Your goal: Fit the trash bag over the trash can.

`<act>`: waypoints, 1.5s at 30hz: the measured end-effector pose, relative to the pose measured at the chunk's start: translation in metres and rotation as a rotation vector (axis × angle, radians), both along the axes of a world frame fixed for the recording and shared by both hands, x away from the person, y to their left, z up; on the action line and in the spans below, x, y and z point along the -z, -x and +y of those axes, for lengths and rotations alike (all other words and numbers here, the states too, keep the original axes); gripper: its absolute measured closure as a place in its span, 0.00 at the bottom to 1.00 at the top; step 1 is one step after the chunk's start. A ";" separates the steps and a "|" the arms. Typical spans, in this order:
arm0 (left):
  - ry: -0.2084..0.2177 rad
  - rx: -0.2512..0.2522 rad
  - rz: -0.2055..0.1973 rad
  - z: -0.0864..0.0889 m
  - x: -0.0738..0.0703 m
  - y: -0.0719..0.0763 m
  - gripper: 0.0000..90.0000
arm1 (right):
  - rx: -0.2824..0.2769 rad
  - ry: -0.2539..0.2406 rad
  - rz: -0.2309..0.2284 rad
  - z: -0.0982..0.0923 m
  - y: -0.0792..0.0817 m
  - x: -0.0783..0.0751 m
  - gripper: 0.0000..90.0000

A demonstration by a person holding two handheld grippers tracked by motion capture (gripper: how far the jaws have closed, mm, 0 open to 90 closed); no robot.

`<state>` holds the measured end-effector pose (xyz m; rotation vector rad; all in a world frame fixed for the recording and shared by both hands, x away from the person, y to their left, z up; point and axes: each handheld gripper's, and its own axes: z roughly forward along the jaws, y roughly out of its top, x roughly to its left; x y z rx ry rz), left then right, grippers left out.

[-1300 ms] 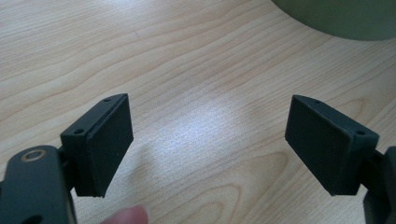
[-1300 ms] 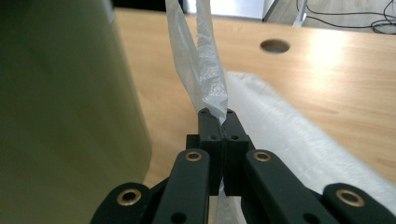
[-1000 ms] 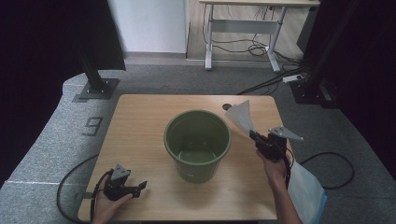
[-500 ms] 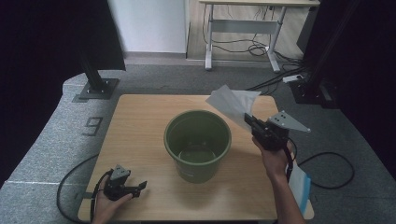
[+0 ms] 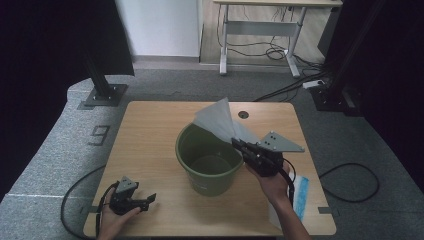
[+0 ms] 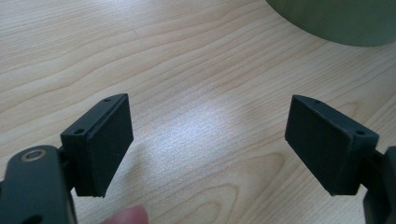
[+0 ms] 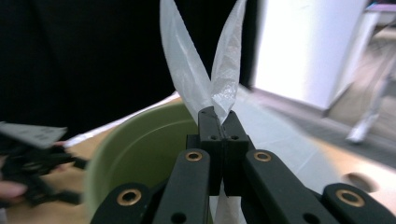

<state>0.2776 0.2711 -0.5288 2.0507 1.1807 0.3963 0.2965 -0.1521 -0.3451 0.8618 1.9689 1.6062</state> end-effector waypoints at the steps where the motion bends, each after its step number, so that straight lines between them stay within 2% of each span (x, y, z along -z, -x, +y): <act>1: -0.002 0.003 0.002 -0.001 0.000 0.000 0.17 | -0.013 -0.005 0.008 0.000 0.002 0.003 0.99; 5: -0.007 0.007 0.006 -0.003 0.001 -0.001 0.17 | -0.038 0.019 0.026 0.003 0.004 0.015 0.99; 8: -0.011 0.008 0.010 -0.004 0.002 -0.001 0.17 | -0.057 -0.003 0.066 0.003 0.001 0.023 0.98; 12: -0.009 0.005 0.011 -0.003 0.003 -0.001 0.17 | -0.079 0.003 0.104 0.008 -0.001 0.034 0.99; 15: -0.005 0.007 0.011 -0.003 0.002 -0.001 0.17 | -0.099 0.021 0.113 0.012 0.001 0.038 0.99; 19: 0.036 0.013 0.008 -0.002 0.000 0.000 0.17 | -0.148 0.045 0.097 0.015 0.006 0.040 0.98; 22: 0.043 0.013 0.010 -0.001 -0.001 -0.001 0.17 | -0.165 0.054 0.102 0.014 0.007 0.041 0.98; 26: 0.038 0.013 0.014 -0.002 0.000 -0.001 0.17 | -0.181 0.054 0.083 0.014 0.008 0.041 0.82; 28: 0.037 0.013 0.014 -0.002 0.000 -0.001 0.17 | -0.191 0.051 0.041 0.013 0.013 0.042 0.71; 29: 0.036 0.012 0.015 -0.001 0.001 -0.001 0.17 | -0.179 0.041 0.012 0.010 0.019 0.041 0.66; 33: 0.033 0.008 0.021 -0.001 0.002 -0.001 0.17 | -0.128 0.000 -0.044 -0.008 0.041 0.044 0.55; 35: 0.033 0.009 0.025 -0.002 0.002 -0.001 0.17 | -0.085 0.021 -0.068 -0.018 0.051 0.048 0.51; 38: 0.070 0.014 0.026 -0.003 0.000 -0.001 0.17 | -0.035 0.026 -0.055 -0.035 0.060 0.057 0.47; 41: 0.053 0.004 0.030 -0.005 -0.001 -0.001 0.17 | 0.014 0.034 -0.036 -0.047 0.067 0.077 0.41; 45: 0.037 0.004 0.037 -0.008 0.000 -0.002 0.17 | 0.048 0.063 -0.018 -0.047 0.070 0.111 0.37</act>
